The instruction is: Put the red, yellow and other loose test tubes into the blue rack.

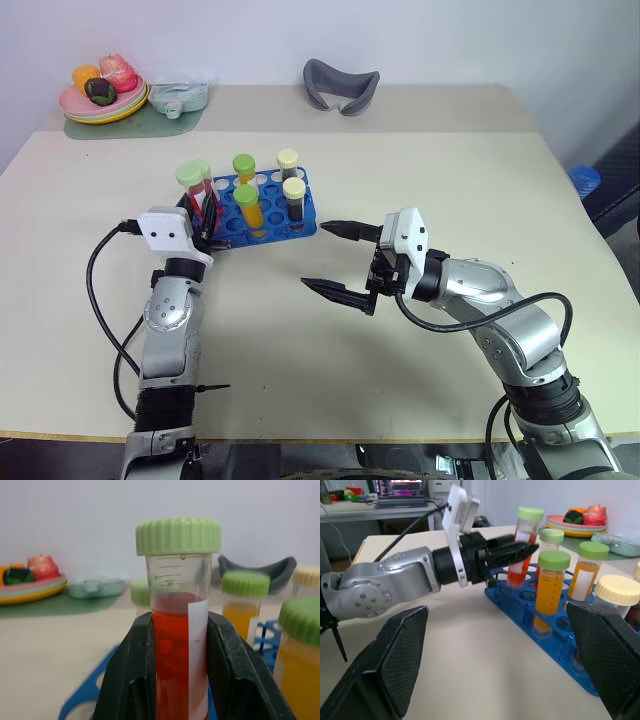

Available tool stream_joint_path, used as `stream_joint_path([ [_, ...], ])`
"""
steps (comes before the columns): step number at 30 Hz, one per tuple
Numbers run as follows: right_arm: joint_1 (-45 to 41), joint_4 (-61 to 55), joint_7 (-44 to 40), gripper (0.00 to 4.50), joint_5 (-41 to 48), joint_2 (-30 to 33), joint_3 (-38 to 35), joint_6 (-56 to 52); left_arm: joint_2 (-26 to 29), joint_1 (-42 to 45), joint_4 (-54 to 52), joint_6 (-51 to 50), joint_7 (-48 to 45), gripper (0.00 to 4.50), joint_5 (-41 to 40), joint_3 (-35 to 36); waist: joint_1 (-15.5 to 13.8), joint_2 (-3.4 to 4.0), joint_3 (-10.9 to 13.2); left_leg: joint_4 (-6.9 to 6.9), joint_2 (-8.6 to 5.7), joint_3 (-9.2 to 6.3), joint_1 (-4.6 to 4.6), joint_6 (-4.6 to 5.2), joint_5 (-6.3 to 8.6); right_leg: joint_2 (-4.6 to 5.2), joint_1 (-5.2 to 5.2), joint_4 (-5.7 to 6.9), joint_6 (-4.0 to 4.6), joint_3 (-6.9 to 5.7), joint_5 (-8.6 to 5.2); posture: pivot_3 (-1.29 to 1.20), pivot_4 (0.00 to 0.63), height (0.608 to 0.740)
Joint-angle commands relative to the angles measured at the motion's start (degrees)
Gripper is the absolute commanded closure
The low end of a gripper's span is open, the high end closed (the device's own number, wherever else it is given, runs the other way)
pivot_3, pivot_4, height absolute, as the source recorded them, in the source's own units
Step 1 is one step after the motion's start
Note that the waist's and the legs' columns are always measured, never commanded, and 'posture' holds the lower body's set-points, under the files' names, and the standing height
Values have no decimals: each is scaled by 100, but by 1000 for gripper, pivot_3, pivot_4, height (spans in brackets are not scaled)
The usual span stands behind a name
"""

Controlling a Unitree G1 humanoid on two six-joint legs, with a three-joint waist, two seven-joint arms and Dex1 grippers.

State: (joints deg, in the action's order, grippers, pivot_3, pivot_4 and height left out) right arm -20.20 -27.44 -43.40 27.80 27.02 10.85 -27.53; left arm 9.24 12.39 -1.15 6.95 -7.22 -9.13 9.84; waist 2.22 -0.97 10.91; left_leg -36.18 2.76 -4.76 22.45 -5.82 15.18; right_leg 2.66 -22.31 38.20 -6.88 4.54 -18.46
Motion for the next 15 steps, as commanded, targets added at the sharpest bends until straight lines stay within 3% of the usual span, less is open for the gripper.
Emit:
stream_joint_path([
  [1,18,-318,15,0,63,-13,-61,24,-23,82,-87,170,-7,3763,35,-37,-1,0,0,0,0,0,0,0,0,0,0,0,0,0,0,0,150,740],
  [5,32,-340,27,0,72,-10,-57,8,-39,32,-29,221,-50,3763,-2,-23,-3,0,0,0,0,0,0,0,0,0,0,0,0,0,0,0,150,740],
  [12,70,-362,8,0,89,18,-92,-15,34,-195,-46,296,-279,298,-165,69,25,0,0,1,0,0,-1,0,0,-1,-1,0,0,0,0,0,150,740],
  [13,86,-362,-3,0,92,35,-109,-15,74,-273,-174,225,-323,66,-213,97,29,0,0,2,1,0,-1,0,0,-1,-1,0,0,0,0,0,150,740],
  [15,119,-329,-15,0,93,81,-174,-16,232,-477,-544,31,-444,66,-389,222,32,0,0,2,2,0,-1,0,0,-2,-2,0,0,0,0,0,150,740],
])
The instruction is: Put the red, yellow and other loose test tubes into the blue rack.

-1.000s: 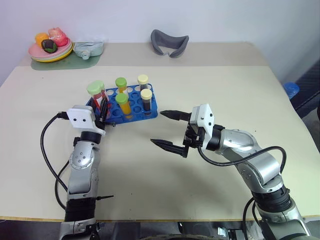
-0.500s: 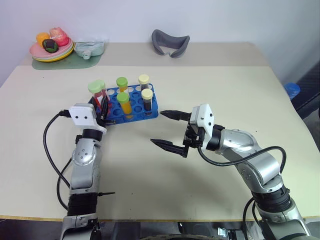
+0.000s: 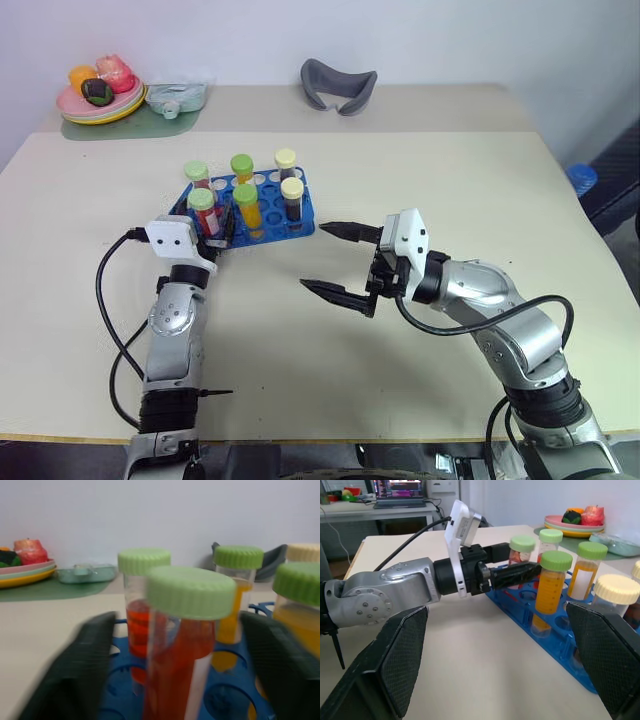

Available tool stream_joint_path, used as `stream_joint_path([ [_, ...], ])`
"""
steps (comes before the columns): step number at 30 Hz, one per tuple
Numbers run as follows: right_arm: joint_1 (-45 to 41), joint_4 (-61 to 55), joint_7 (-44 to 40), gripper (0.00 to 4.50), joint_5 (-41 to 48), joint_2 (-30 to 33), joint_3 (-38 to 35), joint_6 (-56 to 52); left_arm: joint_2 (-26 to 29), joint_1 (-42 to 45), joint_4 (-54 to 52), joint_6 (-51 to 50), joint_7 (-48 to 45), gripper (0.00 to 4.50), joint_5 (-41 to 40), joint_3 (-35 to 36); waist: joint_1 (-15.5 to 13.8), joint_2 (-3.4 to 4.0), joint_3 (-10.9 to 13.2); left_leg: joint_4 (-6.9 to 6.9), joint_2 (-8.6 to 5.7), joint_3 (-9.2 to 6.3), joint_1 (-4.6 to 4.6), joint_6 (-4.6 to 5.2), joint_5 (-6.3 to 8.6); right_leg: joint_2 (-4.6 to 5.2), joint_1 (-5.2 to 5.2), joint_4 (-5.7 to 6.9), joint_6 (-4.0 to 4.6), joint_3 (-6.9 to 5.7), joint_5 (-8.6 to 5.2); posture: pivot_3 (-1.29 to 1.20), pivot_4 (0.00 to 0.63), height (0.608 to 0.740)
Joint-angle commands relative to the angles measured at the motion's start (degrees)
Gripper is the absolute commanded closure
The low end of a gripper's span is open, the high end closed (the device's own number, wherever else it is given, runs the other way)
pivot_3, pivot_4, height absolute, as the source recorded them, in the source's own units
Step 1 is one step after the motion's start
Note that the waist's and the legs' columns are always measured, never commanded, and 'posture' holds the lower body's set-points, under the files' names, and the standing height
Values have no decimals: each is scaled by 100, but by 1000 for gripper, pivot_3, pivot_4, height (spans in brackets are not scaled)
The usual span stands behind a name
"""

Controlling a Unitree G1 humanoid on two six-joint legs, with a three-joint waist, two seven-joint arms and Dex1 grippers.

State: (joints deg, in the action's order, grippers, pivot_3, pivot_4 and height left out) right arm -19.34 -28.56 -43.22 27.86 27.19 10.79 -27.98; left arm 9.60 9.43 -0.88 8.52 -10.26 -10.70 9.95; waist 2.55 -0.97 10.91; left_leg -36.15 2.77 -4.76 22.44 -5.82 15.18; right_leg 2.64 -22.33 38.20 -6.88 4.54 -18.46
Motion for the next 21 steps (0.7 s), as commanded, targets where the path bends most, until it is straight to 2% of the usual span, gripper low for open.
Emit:
stream_joint_path([
  [1,50,-196,-40,0,91,95,-211,30,288,-281,-754,-249,-193,66,-329,275,-5,0,0,1,0,0,0,0,0,0,0,0,0,0,0,0,150,740],
  [5,169,-47,-50,0,112,351,-585,-15,919,-901,-1688,-1049,-544,66,-968,707,-6,1,1,1,1,-1,0,0,0,0,0,1,0,0,0,0,150,740],
  [8,469,216,-114,0,36,824,-1114,-40,1744,-1883,-2176,-1654,-1292,66,-1455,1303,-12,-1,0,2,1,0,0,1,1,1,3,-6,1,1,-1,0,150,740],
  [11,776,605,-250,0,-34,1247,-1603,72,2187,-2720,-2344,-1846,-1783,66,-1669,1802,-13,1,2,6,1,5,0,5,3,2,2,-11,2,2,-2,0,150,740],
  [15,1003,1253,-410,0,-201,1596,-1983,348,2347,-3343,-2419,-1961,-2062,66,-1738,2099,-14,1,2,2,0,9,-2,6,3,2,5,-11,4,4,-3,0,150,740],
  [21,959,2108,-635,0,-470,1728,-2127,839,2275,-3262,-2373,-1968,-1999,66,-1612,2163,-12,1,2,3,1,8,-3,6,4,0,6,-11,3,5,-3,0,150,740],
])
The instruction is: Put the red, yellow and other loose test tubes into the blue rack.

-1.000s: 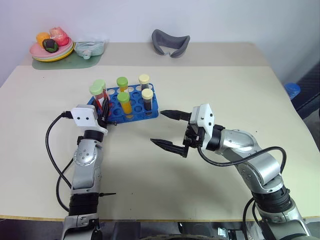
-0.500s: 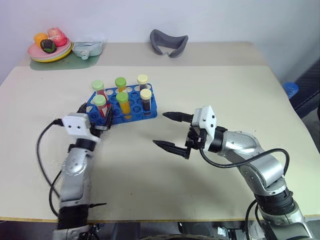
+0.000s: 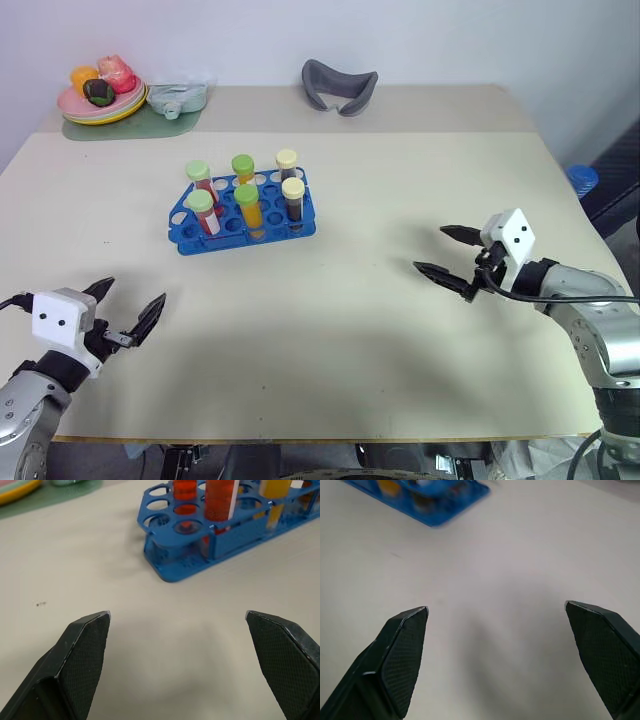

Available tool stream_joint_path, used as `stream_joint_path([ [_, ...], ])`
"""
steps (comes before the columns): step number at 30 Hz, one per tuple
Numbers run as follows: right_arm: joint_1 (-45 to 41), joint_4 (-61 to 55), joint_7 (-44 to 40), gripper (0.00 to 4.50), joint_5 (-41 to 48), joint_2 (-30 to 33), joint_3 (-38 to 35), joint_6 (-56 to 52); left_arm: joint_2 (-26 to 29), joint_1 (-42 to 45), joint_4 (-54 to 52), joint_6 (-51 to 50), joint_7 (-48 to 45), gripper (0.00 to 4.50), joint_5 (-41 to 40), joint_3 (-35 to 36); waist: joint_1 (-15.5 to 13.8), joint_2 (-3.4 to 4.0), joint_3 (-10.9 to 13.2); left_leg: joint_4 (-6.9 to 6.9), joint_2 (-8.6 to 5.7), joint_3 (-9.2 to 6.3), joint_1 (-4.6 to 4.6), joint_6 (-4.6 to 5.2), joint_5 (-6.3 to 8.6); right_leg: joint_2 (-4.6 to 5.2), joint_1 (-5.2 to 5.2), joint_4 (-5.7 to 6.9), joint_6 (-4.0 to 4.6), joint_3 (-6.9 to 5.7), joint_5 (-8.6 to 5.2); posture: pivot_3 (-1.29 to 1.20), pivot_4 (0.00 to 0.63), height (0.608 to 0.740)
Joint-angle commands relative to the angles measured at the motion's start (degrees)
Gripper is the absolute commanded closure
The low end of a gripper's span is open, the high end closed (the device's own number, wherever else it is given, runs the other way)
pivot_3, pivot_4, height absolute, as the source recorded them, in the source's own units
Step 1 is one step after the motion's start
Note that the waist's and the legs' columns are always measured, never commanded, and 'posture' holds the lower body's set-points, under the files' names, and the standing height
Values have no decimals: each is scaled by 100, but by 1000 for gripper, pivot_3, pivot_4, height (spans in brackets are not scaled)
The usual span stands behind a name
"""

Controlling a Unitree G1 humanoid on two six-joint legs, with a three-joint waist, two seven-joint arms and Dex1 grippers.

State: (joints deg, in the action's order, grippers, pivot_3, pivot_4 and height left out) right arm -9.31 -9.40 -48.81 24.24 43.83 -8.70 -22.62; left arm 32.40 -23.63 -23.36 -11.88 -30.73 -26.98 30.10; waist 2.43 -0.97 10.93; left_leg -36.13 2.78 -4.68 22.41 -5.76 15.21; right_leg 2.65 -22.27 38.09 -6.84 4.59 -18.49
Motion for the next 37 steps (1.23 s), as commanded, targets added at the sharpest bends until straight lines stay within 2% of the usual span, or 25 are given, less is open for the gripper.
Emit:
stream_joint_path([
  [1,-41,318,-114,0,-146,69,-193,393,-54,45,-159,71,85,66,53,121,4,0,0,0,0,0,0,0,0,0,0,0,0,0,0,0,150,740],
  [10,-152,717,-254,0,-293,-41,-58,708,-355,-7,-531,-55,294,66,173,-52,10,1,0,-1,1,1,0,0,0,0,-1,1,-1,2,1,0,150,740],
  [15,-695,1113,-341,0,-440,-222,237,857,-624,-147,-645,40,454,66,233,-39,29,2,1,-2,1,6,-4,0,0,-1,0,2,-1,7,1,0,150,740],
  [27,-1238,1653,-446,0,-565,-414,348,1037,-812,-111,-806,80,601,66,267,-102,14,2,1,-2,1,4,-2,0,0,0,-2,4,-1,4,1,0,150,740],
  [37,-413,903,-271,0,-454,-270,16,774,-659,135,-584,-15,489,66,300,-240,-1,2,1,-2,1,4,-1,1,1,1,0,3,-1,4,1,0,150,740],
])
